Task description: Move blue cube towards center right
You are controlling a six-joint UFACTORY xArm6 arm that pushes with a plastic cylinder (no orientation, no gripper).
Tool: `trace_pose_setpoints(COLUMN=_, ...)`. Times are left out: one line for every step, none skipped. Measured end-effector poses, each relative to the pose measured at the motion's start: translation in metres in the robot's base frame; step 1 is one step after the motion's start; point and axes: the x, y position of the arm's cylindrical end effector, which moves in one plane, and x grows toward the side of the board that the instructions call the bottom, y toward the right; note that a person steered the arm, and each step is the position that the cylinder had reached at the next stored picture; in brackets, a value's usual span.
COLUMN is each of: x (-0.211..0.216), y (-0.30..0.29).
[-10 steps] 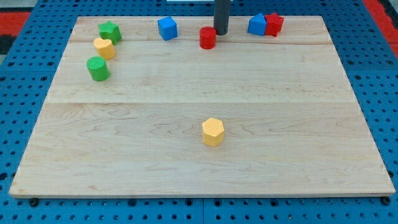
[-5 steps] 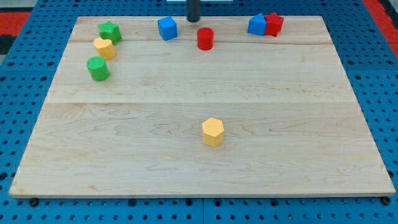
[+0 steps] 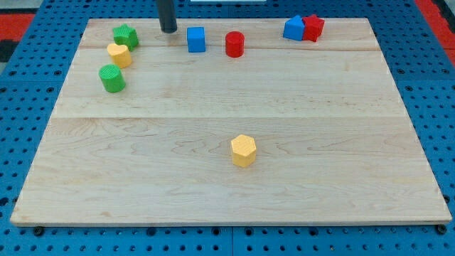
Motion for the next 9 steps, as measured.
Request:
trace_pose_setpoints(x=-0.004, y=0.021)
trace_pose_setpoints(x=0.028, y=0.021)
trace_pose_setpoints(x=0.06, y=0.038)
trace_pose_setpoints(x=0.057, y=0.038)
trace_pose_setpoints(x=0.036, y=0.038)
trace_pose_setpoints(x=0.047, y=0.068)
trace_pose_setpoints(x=0.089, y=0.082)
trace_pose_setpoints(x=0.138, y=0.1)
trace_pose_setpoints(x=0.157, y=0.101)
